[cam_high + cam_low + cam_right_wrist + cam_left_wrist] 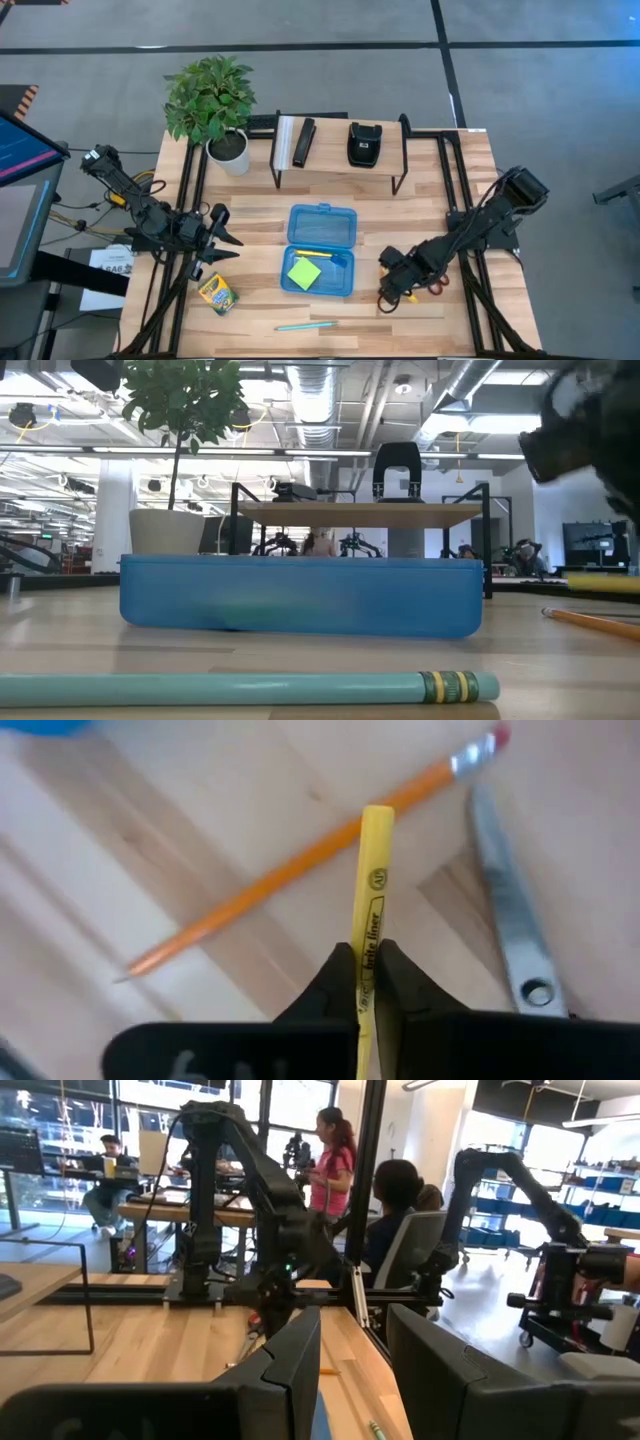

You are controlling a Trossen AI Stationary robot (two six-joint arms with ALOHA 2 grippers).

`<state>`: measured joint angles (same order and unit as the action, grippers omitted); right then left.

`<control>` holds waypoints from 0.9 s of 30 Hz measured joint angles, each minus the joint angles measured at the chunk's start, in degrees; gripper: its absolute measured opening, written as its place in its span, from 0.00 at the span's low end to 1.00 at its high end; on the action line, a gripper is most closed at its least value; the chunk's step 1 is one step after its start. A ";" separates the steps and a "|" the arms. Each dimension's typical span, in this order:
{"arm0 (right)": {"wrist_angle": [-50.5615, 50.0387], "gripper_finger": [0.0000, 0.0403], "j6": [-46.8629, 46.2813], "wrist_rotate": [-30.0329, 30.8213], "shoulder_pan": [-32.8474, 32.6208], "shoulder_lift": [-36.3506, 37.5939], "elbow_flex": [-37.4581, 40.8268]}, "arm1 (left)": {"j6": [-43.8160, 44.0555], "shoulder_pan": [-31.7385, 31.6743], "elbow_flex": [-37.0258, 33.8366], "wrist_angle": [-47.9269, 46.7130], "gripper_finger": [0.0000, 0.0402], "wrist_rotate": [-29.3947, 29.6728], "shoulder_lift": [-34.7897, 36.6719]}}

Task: Pack school essentials
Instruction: Put the yellow pen into the blue supply box

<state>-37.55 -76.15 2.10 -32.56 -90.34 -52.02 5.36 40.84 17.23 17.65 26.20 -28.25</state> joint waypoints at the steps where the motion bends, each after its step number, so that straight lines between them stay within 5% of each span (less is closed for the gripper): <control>1: -0.04 0.03 1.12 0.87 0.44 0.69 -0.78 | -0.07 0.01 0.00 0.00 0.27 0.09 0.02; 10: 4.64 0.06 24.01 7.06 9.08 -1.22 -13.98 | -0.23 0.00 0.00 0.13 0.27 0.46 0.02; 18: 0.92 0.07 48.39 5.52 15.13 -14.49 -32.23 | -0.16 0.02 0.00 0.19 0.27 0.08 0.02; 27: -11.72 0.08 57.84 4.69 18.10 -29.68 -46.59 | -0.14 0.02 0.00 -0.13 0.27 0.08 0.00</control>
<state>-49.28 -18.31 6.79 -14.46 -120.02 -98.61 5.21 40.86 17.23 17.52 26.28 -28.25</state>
